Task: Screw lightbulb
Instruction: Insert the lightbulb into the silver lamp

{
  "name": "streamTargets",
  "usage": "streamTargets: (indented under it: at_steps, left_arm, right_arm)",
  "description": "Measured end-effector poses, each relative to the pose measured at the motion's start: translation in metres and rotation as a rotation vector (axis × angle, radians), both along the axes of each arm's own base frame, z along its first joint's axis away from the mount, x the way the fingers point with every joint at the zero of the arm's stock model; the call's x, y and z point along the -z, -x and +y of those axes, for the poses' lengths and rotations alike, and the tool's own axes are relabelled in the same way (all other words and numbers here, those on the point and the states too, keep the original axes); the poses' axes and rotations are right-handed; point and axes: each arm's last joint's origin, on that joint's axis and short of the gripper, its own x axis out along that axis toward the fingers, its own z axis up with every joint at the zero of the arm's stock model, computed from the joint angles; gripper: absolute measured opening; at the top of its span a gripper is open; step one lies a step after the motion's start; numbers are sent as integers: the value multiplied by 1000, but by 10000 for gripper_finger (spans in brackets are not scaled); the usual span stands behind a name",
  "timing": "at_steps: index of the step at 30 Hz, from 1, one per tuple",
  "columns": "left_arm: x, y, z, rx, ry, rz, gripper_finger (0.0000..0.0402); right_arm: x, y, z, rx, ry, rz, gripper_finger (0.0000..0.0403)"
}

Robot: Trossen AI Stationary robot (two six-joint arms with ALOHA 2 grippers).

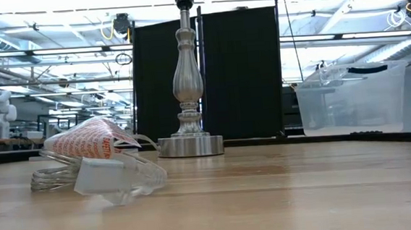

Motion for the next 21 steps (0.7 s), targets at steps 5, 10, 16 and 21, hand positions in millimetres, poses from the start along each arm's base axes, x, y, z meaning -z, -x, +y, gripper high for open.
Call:
streamTargets:
  at_steps: [5, 10, 16, 21]
  left_arm:
    - [2, 1, 7, -56, 3, 18, 2]
    - [4, 0, 15, -88, 9, 32, 2]
    - [8, -3, 26, -142, 15, 53, 2]
    - [19, -13, 37, -170, 35, 104, 2]
  right_arm:
    - [1, 0, 6, -14, -4, 7, 0]
    - [1, 1, 15, -12, -2, 11, 0]
    - [1, 1, 29, -84, -13, 7, 0]
    - [2, 1, 42, -125, -15, 13, 0]
